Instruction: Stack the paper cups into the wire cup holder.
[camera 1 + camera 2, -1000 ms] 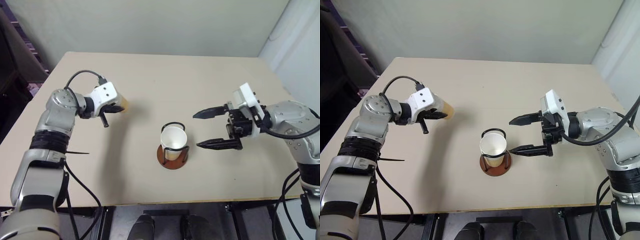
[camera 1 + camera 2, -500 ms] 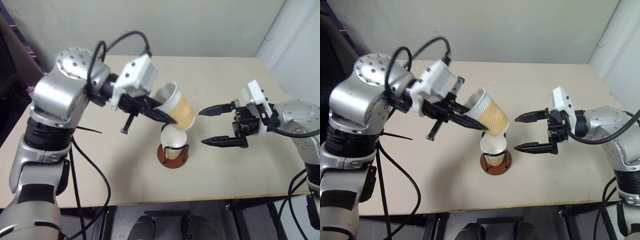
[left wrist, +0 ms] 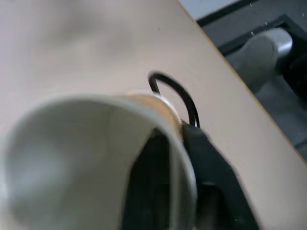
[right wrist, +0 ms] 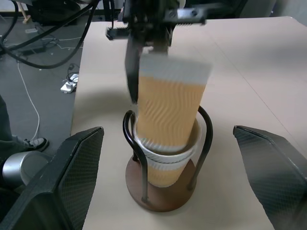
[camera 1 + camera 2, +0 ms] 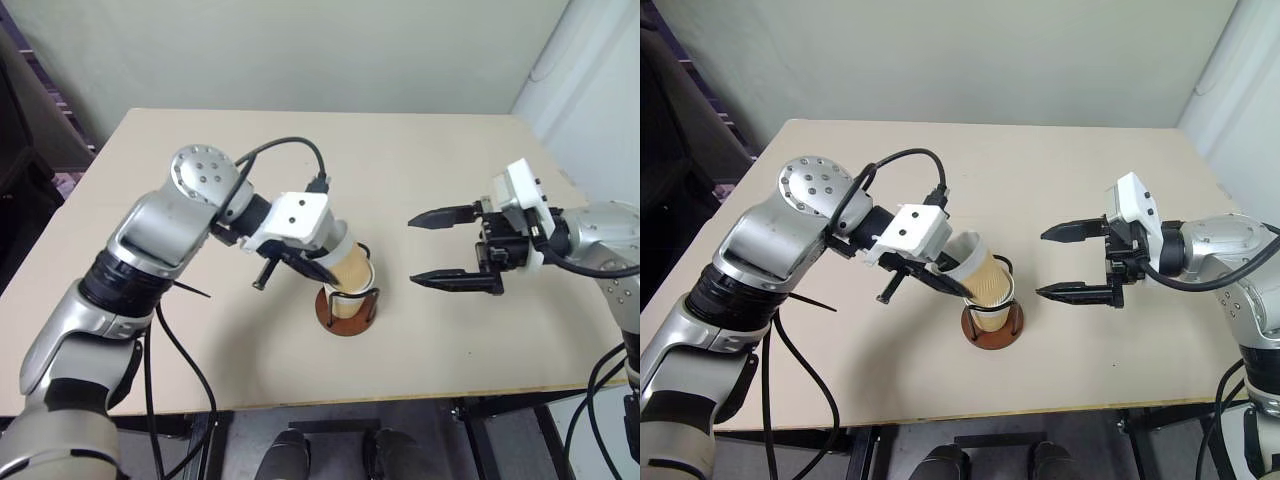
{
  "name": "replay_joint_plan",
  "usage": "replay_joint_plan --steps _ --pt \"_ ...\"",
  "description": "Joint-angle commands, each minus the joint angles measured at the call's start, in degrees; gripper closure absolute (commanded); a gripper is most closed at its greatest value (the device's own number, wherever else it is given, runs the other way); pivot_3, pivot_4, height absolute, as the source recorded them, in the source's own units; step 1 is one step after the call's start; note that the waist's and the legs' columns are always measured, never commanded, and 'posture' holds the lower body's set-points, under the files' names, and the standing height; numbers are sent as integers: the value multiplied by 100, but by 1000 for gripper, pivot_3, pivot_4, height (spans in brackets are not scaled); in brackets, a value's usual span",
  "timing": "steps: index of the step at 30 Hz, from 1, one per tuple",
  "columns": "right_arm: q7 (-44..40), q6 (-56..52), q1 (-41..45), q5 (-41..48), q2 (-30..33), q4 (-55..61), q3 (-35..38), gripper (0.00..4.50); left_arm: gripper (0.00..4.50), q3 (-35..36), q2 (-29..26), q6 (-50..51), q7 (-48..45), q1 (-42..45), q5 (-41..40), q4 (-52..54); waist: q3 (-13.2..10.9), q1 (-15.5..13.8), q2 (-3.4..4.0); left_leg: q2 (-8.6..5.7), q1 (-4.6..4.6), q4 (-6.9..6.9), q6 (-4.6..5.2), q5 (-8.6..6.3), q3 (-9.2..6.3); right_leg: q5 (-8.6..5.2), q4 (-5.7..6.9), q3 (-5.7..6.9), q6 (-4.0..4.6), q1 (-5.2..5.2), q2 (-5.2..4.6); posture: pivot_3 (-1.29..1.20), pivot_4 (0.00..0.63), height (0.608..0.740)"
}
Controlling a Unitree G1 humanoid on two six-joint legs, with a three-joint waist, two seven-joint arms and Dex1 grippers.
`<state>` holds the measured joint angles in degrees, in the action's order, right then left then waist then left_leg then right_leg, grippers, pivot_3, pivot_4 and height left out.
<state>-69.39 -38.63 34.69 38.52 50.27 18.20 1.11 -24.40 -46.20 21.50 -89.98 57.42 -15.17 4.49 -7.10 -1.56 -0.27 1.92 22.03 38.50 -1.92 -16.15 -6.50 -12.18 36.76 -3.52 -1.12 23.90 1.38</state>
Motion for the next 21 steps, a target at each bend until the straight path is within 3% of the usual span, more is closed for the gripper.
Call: replay_joint_plan --steps 1,6,10,14,18,21 --pt "59 11 -12 89 80 187 210 0 2460 79 -27 -149 -222 11 75 78 0 0 0 0 0 0 0 0 1 0 -1 0 0 0 0 0 150 740" --pt "70 36 -11 83 55 172 174 0 691 224 223 -166 145 75 143 -76 0 -17 0 -3 0 1 2 -1 3 2 -1 0 -3 -1 -6 0 150 740" --pt "-141 101 58 97 31 50 66 0 691 879 435 486 774 135 -212 -173 0 -10 0 -5 0 3 5 -2 19 4 0 0 -7 0 -15 0 150 740" --pt "-383 281 170 -121 -13 -218 -160 0 691 1569 26 1180 1129 -395 -546 200 2 69 5 -4 -7 1 4 -1 45 4 -2 -6 -9 1 -21 0 150 740" --pt "-627 506 271 -471 60 -728 -381 0 691 2787 -992 1853 1451 -2081 -788 711 1 178 11 -5 -14 -14 -19 11 62 -1 -3 -26 -15 10 -20 0 150 740" --pt "-817 645 253 -619 87 -1052 -459 0 691 3622 -1399 2010 1596 -3471 -881 936 2 171 10 -5 -6 -31 -42 24 61 -4 -7 -35 -15 33 -17 0 150 740"
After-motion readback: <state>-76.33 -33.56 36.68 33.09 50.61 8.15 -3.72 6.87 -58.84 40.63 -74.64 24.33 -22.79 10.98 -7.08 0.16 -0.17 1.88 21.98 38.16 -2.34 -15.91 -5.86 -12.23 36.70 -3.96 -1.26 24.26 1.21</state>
